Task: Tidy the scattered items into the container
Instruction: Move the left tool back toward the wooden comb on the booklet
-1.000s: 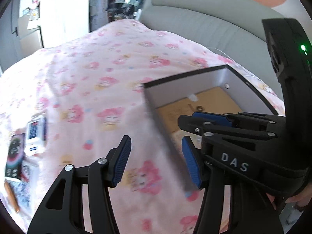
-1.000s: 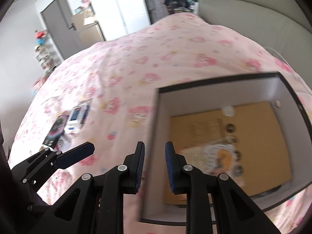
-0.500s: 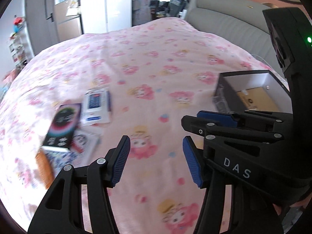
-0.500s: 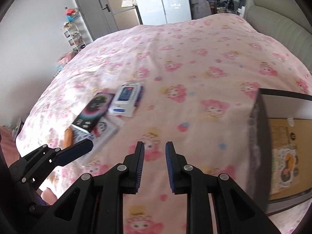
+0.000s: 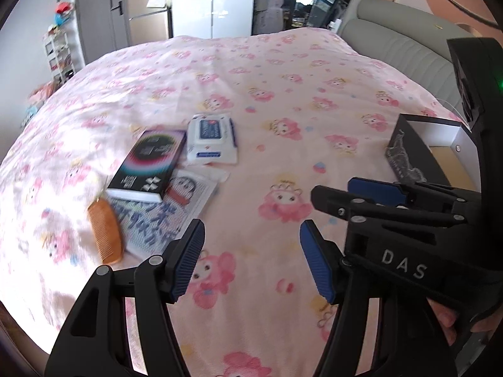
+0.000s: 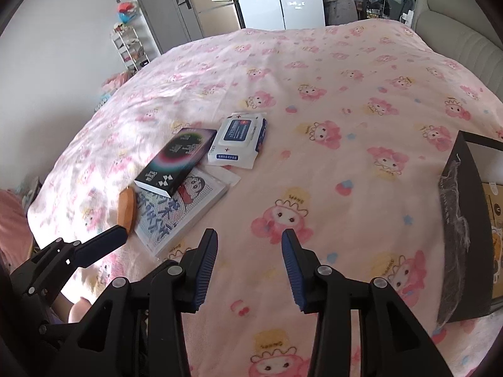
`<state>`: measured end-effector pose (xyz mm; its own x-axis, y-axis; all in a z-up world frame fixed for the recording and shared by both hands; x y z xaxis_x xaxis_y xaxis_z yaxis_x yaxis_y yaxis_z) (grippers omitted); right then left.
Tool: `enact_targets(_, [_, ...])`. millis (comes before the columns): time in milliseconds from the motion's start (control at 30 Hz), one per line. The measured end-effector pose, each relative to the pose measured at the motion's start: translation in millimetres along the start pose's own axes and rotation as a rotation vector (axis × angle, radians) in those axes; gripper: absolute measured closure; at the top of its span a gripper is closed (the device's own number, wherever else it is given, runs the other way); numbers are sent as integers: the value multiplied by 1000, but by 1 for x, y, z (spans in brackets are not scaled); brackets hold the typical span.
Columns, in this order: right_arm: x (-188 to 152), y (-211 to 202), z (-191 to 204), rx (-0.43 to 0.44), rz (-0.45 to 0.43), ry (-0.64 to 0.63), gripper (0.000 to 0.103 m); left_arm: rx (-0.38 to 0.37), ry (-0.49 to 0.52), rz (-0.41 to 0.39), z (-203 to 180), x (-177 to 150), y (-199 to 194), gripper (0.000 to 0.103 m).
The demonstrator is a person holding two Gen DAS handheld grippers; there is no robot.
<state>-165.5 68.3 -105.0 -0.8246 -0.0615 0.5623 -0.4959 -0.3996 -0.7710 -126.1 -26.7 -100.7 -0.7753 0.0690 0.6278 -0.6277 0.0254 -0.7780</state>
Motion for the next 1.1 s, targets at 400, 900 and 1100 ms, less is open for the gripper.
enact_targets(400, [-13,60,55,61,75,-72,65,96,-194,39,101,-41,23,38])
enact_targets(900, [-23,132,118,89,164,-179,65,155,-363,70,189,-60,74,38])
enact_targets(1100, [-35,156,124,87,204,-198,65,101,-444,88,202,-58,102,38])
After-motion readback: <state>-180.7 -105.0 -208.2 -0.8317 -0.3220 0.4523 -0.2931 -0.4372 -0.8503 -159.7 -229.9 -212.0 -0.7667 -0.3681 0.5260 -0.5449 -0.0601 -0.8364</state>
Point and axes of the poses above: each gripper's, at about its wrist camera, not at the fingertips, and y roughly the way its jaws point, z to its left, x to its top, the point moved 8 cm from there along y, roughly the way its jaws point, and after that the axes turned 8 degrees about x, right-handed, at the moved point
